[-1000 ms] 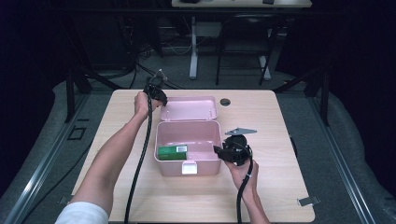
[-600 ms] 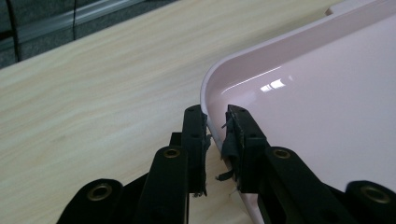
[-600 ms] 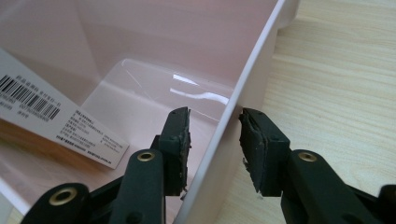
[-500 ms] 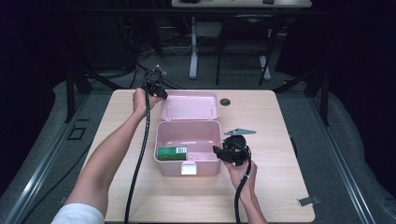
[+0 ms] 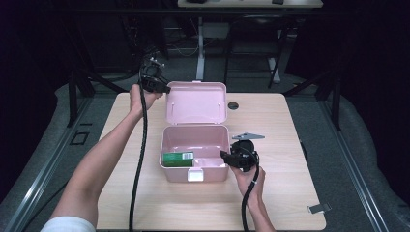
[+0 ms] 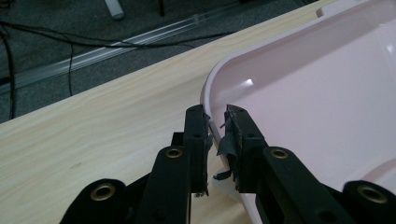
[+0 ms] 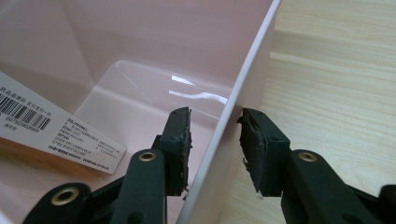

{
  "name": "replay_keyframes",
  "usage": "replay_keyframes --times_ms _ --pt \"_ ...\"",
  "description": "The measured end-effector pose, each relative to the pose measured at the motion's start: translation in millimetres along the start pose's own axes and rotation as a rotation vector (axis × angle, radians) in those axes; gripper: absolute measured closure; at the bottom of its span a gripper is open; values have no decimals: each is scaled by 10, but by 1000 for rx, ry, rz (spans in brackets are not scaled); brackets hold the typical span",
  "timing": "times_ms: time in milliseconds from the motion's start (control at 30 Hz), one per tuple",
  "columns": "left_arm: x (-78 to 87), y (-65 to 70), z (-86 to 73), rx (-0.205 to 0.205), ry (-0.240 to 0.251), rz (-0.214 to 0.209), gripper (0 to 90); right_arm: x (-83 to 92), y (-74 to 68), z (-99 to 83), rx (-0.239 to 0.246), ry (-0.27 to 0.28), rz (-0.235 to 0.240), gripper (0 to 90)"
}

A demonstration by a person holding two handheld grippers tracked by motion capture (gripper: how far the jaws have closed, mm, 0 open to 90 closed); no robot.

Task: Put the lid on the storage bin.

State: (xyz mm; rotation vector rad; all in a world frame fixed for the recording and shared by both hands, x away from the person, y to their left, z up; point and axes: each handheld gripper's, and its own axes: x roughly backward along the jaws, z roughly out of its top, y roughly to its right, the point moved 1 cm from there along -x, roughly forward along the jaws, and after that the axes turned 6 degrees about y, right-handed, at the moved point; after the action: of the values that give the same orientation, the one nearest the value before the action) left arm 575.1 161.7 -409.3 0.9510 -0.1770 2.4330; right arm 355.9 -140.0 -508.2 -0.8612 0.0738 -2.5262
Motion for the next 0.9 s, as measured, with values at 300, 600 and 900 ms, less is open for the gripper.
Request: replay_keyframes --times_ms 300,600,900 --pt "260 43 -3 -25 49 -15 798 -9 5 5 -5 -6 1 626" --pt "526 134 -21 -84 103 -18 805 -18 6 12 -14 -6 0 625" --pt "726 228 -96 -123 161 -14 810 -22 13 12 -15 -2 3 625"
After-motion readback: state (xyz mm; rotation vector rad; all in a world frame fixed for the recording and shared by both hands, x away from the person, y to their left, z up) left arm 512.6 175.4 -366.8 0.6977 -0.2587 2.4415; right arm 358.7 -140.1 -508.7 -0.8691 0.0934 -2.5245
